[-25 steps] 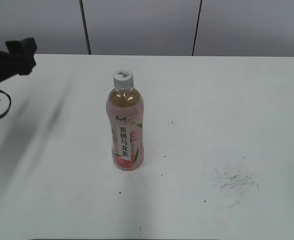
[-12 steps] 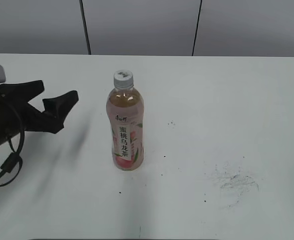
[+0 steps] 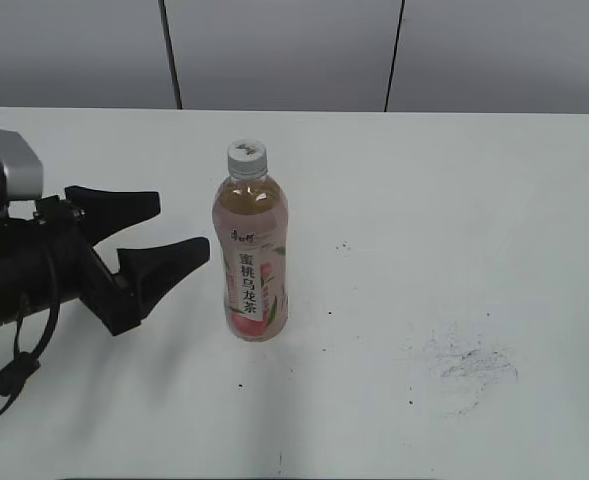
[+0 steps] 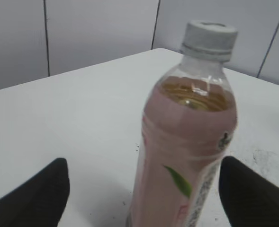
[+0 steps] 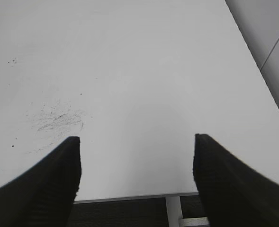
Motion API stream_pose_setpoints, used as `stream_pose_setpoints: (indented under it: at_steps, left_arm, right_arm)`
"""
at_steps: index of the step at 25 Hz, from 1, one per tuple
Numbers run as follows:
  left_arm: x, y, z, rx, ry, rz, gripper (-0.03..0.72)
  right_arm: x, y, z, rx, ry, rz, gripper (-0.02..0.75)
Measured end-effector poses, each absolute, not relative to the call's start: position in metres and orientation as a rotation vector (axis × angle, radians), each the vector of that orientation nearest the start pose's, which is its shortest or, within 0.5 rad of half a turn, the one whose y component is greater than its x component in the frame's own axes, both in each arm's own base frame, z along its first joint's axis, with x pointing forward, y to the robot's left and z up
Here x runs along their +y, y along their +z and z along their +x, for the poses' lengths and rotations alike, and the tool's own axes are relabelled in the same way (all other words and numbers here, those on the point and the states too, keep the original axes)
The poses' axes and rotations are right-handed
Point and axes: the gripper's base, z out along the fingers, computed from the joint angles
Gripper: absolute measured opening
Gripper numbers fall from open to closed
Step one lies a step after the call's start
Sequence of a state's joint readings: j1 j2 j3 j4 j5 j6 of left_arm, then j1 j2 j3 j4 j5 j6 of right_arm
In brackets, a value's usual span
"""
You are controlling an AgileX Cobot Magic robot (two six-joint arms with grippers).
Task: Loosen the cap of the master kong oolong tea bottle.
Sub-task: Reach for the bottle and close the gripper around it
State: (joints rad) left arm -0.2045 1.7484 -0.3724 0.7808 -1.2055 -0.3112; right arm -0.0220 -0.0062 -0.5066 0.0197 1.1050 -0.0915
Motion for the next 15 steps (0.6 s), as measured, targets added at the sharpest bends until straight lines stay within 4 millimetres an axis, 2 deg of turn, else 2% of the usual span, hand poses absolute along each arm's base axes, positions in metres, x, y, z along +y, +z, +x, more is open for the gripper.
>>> stream_pose_setpoints:
  at_steps: [9,15]
  left_arm:
    - [-0.114,0.148,0.230,1.610,-0.791,0.781,0.597]
    - [-0.135,0.159,0.237,1.529,-0.831,0.840,0.598]
  right_arm:
    - [0.002,0.275,-0.008,2.075,-0.046,-0.074,0.554]
    - [0.002,0.275,-0.008,2.075,-0.046,-0.074,0.554]
